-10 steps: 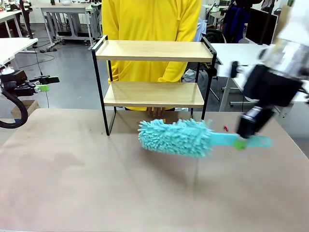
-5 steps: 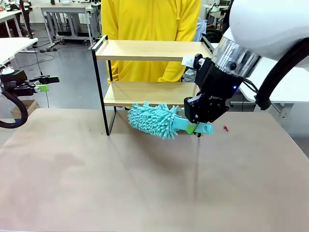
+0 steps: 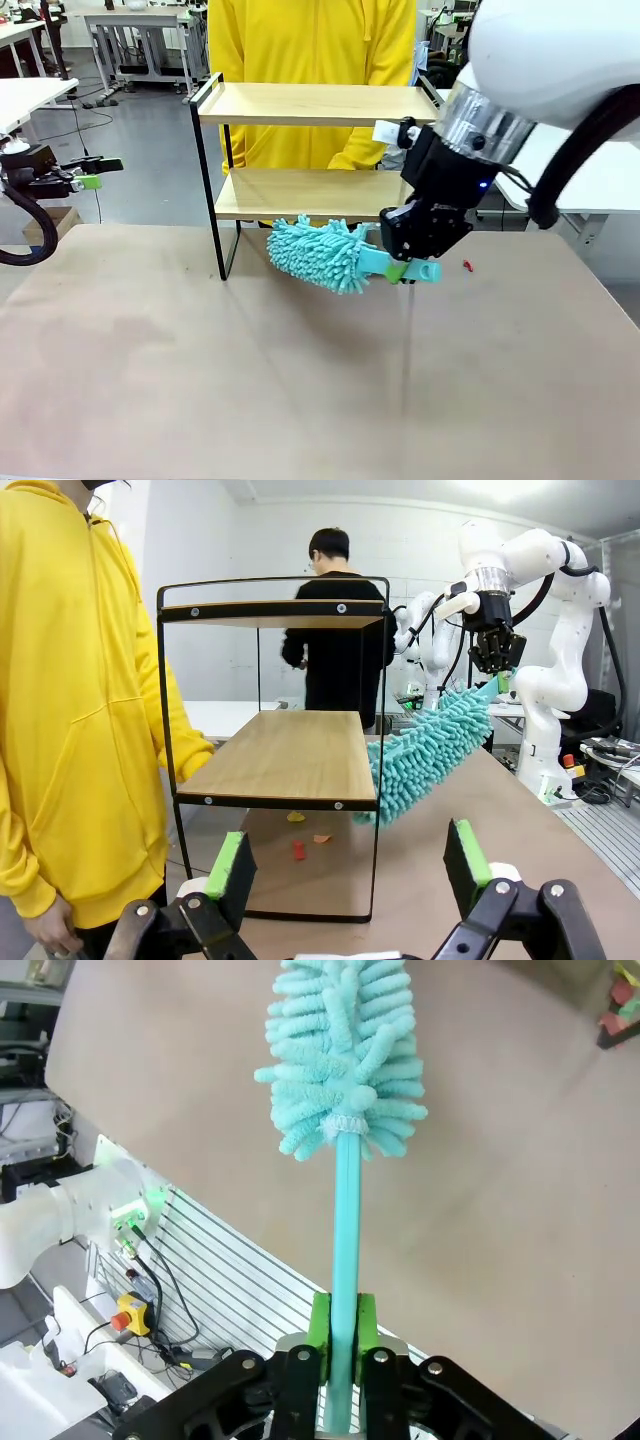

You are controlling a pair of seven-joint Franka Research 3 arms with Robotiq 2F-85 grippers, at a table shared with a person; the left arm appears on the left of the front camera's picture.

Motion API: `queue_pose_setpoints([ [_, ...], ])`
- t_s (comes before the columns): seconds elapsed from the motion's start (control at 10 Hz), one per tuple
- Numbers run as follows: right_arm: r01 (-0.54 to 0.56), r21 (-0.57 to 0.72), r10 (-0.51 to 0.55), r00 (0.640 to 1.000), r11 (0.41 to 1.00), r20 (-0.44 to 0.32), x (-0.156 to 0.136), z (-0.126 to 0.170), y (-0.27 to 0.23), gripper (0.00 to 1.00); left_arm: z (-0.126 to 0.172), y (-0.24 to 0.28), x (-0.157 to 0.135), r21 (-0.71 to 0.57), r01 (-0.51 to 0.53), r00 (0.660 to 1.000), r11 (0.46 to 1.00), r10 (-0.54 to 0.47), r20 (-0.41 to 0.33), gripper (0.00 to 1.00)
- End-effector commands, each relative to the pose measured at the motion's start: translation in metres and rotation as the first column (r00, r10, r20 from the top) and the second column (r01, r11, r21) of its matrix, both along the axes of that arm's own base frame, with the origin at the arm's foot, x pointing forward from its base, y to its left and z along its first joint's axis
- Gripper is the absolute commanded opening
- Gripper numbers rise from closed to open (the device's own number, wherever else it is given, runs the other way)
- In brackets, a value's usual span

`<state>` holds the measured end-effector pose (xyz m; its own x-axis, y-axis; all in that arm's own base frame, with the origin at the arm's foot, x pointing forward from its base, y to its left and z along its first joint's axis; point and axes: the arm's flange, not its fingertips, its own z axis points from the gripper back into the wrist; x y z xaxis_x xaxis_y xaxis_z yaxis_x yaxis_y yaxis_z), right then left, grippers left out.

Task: Clean the shelf.
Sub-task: Clean the specific section of the Shelf indicated by the human with the Duster.

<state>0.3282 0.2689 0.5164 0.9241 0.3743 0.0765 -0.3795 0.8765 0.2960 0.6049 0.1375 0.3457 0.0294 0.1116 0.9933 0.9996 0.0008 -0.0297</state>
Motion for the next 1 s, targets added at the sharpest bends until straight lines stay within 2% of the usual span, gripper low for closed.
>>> queue_pose_setpoints([
  [0.0, 0.084, -0.04, -0.082, 0.996, 0.996, 0.033, 0.031, -0.005, 0.057, 0.13, 0.002, -0.001, -0.002, -0.003, -0.003, 1.0, 1.0, 0.003, 0.009, 1.0],
  [0.1, 0.168, -0.057, -0.165, 0.985, 0.984, 0.055, 0.041, -0.01, 0.086, 0.13, 0.002, -0.001, -0.002, -0.003, -0.003, 1.0, 1.0, 0.003, 0.009, 1.0],
  [0.2, 0.204, -0.053, -0.2, 0.977, 0.978, 0.075, 0.05, -0.018, 0.114, 0.13, 0.002, -0.001, -0.002, -0.003, -0.003, 1.0, 1.0, 0.003, 0.009, 1.0],
  [0.3, 0.282, -0.081, -0.271, 0.954, 0.956, 0.13, 0.061, -0.028, 0.141, 0.13, 0.002, -0.001, -0.002, -0.003, -0.003, 1.0, 1.0, 0.003, 0.009, 1.0],
  [0.4, 0.319, -0.1, -0.298, 0.938, 0.943, 0.178, 0.069, -0.038, 0.163, 0.13, 0.002, -0.001, -0.002, -0.003, -0.003, 1.0, 1.0, 0.003, 0.009, 1.0],
  [0.6, 0.39, -0.023, -0.38, 0.906, 0.92, 0.188, 0.082, -0.049, 0.202, 0.13, 0.002, -0.001, -0.002, -0.003, -0.003, 1.0, 1.0, 0.003, 0.009, 1.0],
  [0.7, 0.428, -0.042, -0.407, 0.881, 0.903, 0.243, 0.086, -0.055, 0.216, 0.13, 0.002, -0.001, -0.002, -0.003, -0.003, 1.0, 1.0, 0.003, 0.009, 1.0],
  [0.9, 0.461, -0.064, -0.429, 0.86, 0.885, 0.276, 0.091, -0.066, 0.231, 0.13, 0.002, -0.001, -0.002, -0.003, -0.003, 1.0, 1.0, 0.003, 0.009, 1.0],
])
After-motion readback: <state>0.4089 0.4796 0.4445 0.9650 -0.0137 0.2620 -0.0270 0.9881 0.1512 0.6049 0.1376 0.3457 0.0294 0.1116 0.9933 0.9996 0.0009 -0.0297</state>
